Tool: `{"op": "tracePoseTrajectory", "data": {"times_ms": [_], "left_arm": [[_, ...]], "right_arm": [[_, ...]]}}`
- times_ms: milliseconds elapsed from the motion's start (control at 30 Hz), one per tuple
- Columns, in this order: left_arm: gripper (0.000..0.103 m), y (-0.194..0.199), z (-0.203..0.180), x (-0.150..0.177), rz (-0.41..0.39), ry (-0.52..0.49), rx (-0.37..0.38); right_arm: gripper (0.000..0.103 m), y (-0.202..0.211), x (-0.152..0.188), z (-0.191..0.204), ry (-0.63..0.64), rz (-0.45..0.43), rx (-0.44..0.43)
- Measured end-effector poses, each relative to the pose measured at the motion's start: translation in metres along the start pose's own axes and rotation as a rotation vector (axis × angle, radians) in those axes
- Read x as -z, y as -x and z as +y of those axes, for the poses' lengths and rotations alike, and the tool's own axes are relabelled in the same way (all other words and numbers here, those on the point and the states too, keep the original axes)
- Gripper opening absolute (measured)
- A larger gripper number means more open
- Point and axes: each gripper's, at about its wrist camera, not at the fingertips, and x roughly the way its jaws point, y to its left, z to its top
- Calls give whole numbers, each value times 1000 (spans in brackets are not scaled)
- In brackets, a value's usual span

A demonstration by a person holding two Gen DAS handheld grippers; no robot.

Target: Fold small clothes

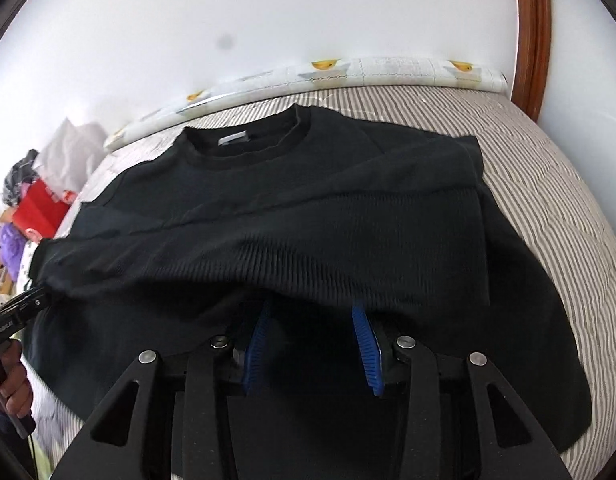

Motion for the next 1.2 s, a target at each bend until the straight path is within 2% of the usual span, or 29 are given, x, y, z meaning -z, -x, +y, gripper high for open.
{"op": "tracePoseTrajectory", "data": {"times_ms": [133, 233, 300, 433, 500, 567, 600, 700, 800, 833, 867, 900, 933, 967, 1100, 1200], "left_arm": [[42, -9, 9, -26, -23, 20, -19], [40, -20, 19, -45, -9, 41, -79], [40, -24, 29, -54, -3, 68, -93], [40, -15, 44, -55, -16, 72, -125], [40, -9, 51, -53, -26, 61, -139], [40, -4, 58, -52, -24, 46, -158], [40, -3, 62, -50, -15, 35, -172], [40, -12, 66, -53, 9, 10, -209], [40, -19, 73, -52, 29, 12, -195], [41, -23, 74, -52, 48, 8, -191], [38, -25, 74, -52, 54, 9, -193], [31, -24, 74, -51, 44, 16, -192], [14, -21, 73, -50, 24, 20, -187], [11, -18, 70, -50, 1, 14, -199], [10, -1, 58, -58, -121, -14, -232], [10, 3, 58, -71, -166, 24, -195]], "right_arm": [[32, -12, -35, -13, -52, -46, -21], [22, -24, -59, -21, -74, -50, 10], [21, -24, -71, -25, -66, -61, 45], [28, -12, -83, -38, -26, -102, 94], [34, -10, -85, -48, -15, -100, 111], [47, -15, -86, -55, 2, -81, 107], [49, -19, -87, -57, 13, -67, 122], [50, -38, -91, -62, 19, -17, 133], [50, -56, -93, -64, 15, 27, 114], [48, -60, -94, -64, 17, 37, 117], [41, -63, -94, -63, 19, 39, 105], [35, -63, -94, -62, 20, 39, 77], [21, -63, -94, -61, 24, 40, 52], [11, -62, -93, -59, 31, 33, 35], [6, -43, -89, -59, 52, -37, 15], [5, -15, -94, -79, -23, -129, -30]]}}
